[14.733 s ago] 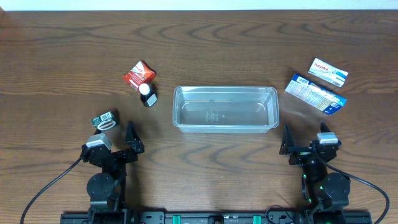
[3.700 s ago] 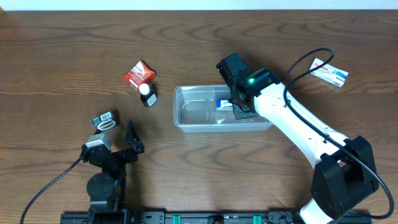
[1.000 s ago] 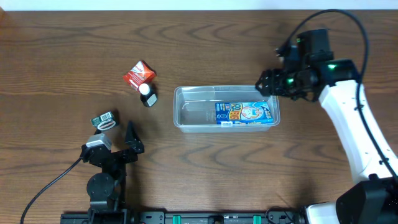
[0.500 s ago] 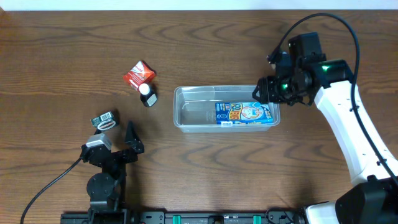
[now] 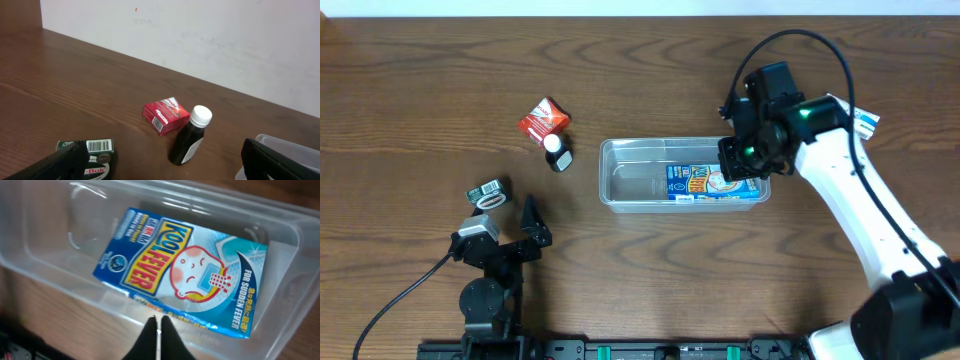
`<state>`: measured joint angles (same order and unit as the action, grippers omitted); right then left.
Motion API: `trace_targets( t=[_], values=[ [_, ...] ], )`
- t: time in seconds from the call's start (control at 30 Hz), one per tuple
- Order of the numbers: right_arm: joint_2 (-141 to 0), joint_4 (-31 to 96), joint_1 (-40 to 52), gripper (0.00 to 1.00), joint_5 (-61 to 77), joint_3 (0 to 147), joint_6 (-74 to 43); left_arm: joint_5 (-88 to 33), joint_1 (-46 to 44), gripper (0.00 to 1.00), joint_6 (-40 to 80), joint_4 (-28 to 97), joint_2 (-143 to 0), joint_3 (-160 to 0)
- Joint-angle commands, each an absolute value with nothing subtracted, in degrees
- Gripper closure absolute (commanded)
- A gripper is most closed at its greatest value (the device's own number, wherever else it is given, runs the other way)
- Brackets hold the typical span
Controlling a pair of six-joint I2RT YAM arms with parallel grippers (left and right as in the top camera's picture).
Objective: Pack container
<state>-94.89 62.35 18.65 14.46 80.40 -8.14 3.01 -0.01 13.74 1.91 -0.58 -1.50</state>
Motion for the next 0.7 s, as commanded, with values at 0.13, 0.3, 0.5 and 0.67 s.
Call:
trace_targets(
  t=[0.13, 0.3, 0.5, 0.67],
  values=[
    [-100.7, 63.3, 21.6, 0.99, 13.5, 80.8, -9.4, 3.7, 0.0, 0.02, 14.1, 4.0, -0.2, -0.2],
    [-103.4, 63.6, 22.4, 0.99, 13.5, 80.8, -9.4, 3.7, 0.0, 0.02, 14.0, 4.0, -0.2, -0.2],
    [-106.1, 63.7, 22.9, 0.99, 13.5, 80.8, -9.4, 3.7, 0.0, 0.02, 14.1, 4.0, -0.2, -0.2],
    [-106.7, 63.7, 22.9, 0.98, 13.1, 80.4, -9.3, 3.7, 0.0, 0.02, 14.0, 4.0, -0.2, -0.2]
  ],
)
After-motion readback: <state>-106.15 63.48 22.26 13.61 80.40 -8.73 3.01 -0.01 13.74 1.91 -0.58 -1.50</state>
